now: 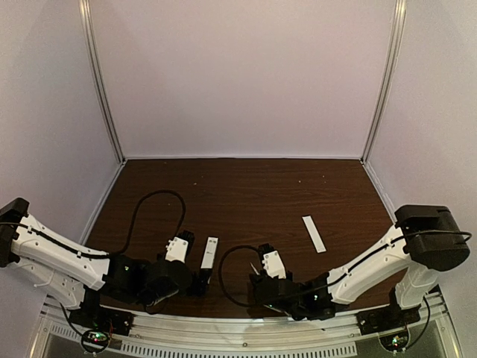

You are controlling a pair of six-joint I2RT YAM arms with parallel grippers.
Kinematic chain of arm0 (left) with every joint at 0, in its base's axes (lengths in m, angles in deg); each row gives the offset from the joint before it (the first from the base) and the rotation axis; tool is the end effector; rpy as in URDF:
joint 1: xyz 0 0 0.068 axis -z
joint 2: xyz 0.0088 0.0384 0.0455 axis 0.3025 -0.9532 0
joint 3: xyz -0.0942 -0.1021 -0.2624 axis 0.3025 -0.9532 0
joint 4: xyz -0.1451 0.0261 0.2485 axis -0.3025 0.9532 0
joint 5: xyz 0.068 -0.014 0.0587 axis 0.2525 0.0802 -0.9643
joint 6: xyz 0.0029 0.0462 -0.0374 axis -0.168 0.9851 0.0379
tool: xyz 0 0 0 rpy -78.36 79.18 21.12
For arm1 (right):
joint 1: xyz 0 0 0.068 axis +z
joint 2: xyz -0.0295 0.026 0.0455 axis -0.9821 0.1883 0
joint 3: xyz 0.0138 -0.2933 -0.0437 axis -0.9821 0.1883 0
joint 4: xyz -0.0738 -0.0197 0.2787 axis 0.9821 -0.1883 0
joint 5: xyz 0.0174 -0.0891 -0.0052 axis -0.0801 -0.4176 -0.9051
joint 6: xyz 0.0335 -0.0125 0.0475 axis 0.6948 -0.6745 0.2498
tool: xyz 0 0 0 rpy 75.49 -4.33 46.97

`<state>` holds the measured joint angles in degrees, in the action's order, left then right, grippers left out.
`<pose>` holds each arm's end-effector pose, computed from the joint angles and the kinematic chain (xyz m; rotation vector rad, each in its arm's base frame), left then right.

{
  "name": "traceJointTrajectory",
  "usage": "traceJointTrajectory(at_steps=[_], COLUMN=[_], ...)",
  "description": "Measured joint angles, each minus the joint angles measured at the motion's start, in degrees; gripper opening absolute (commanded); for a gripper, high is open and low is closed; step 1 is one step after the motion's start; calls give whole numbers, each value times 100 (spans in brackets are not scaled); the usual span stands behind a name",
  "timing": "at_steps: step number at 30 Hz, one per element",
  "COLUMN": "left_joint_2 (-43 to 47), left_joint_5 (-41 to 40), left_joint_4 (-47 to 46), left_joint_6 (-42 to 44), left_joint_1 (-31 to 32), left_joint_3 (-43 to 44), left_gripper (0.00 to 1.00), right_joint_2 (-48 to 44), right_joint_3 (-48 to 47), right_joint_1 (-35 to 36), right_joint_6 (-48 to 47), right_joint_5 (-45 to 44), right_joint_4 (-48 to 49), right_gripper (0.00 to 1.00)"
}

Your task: Unload the batteries from the remote control

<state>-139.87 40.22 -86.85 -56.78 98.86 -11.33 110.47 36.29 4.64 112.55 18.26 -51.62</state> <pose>0.0661 -0.2399 0.1566 0.2479 2.1881 -0.4218 0.0620 0.3340 0.1060 -0.3892 2.1876 0.5706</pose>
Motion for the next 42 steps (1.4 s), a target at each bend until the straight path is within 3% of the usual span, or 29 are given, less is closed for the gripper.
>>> traceJointTrajectory(at_steps=[4, 10, 13, 20, 31, 36, 42], left_joint_2=[116, 772, 1150, 1797, 1281, 955, 903], left_joint_5=[-4, -87, -72, 197, 734, 732, 935], left_joint_4=[63, 326, 402, 520, 1067, 1058, 424], left_joint_6=[87, 389, 638, 1250, 1655, 2050, 2730], left_joint_1=[-59, -328, -575, -1436, -2677, -3202, -4382], left_joint_3=[0, 0, 0, 70, 1327, 1598, 1311], left_gripper=[96, 97, 97, 97, 97, 97, 97], right_joint_2=[-197, -979, -1506, -2669, -3738, -3945, -3871], right_joint_3=[-37, -175, -197, -195, -249, -428, -431], right_joint_1=[0, -2, -68, -601, -2352, -3101, -4168], right_joint_6=[-136, -511, -785, -1384, -2129, -2514, -3008], right_joint_5=[-2, -186, -356, -490, 170, 509, 911], right_joint_4=[-247, -706, -955, -1327, -2083, -2247, -2192], right_gripper=[46, 87, 99, 100, 100, 100, 100])
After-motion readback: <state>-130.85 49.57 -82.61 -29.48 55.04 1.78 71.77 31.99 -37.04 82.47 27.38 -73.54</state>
